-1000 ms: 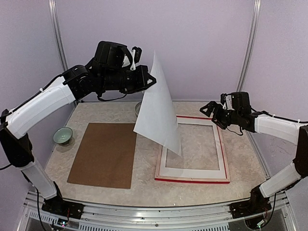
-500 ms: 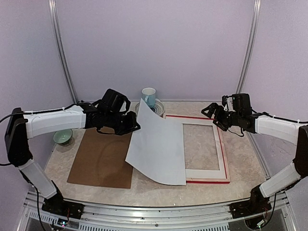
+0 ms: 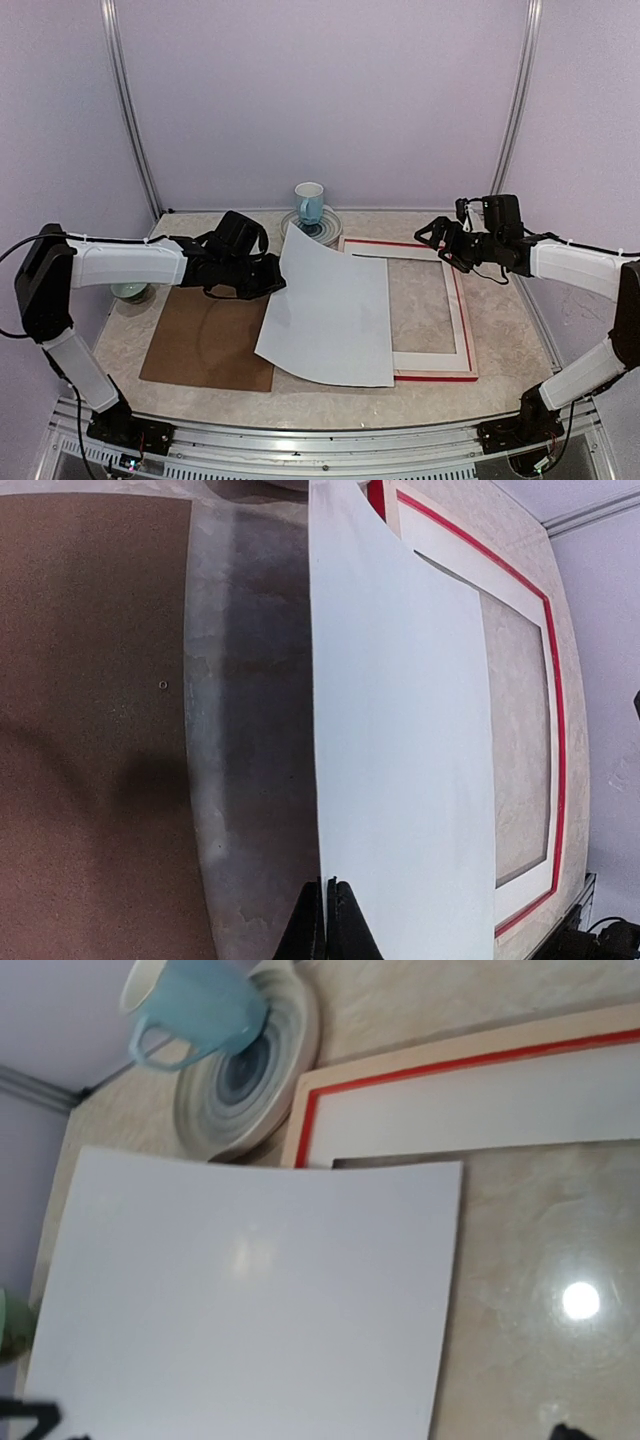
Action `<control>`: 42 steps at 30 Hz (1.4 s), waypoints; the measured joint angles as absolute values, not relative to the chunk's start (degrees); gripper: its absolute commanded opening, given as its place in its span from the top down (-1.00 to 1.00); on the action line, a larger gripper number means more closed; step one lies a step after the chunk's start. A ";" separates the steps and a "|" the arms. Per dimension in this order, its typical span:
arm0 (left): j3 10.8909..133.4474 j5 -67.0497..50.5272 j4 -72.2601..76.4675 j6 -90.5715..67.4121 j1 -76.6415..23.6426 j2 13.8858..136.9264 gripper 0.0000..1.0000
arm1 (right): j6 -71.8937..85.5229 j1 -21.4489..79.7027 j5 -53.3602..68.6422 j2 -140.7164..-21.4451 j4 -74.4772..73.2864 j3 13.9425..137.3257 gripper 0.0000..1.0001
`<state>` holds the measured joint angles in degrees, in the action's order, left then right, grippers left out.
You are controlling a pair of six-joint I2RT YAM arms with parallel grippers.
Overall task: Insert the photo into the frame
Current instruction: Turn over the photo.
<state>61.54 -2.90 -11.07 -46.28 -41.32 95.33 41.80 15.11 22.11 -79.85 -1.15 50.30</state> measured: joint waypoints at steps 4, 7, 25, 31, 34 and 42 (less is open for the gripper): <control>60.77 -2.76 -8.23 -46.24 -41.28 96.47 0.94 | 37.89 15.09 23.18 -78.70 -1.91 50.09 -0.98; 60.42 -2.74 -6.42 -45.91 -41.32 97.41 0.95 | 35.79 15.09 23.86 -78.00 -2.37 49.76 -0.98; 59.88 4.82 -4.12 -37.45 -46.06 98.32 0.97 | 33.19 15.09 22.90 -78.96 -5.80 48.88 -0.98; 57.76 7.33 -0.95 -35.44 -47.37 98.13 0.98 | 33.19 15.09 22.63 -79.66 -6.17 48.88 -0.98; 56.58 8.08 0.45 -34.63 -47.72 97.73 0.99 | 33.19 15.09 22.37 -79.79 -6.35 48.88 -0.98; 53.69 10.20 4.91 -31.24 -50.85 93.86 0.99 | 33.19 15.09 21.89 -79.81 -6.57 48.88 -0.98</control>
<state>53.69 10.20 4.91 -31.24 -50.85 93.86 33.19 15.09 21.89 -79.81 -6.57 48.88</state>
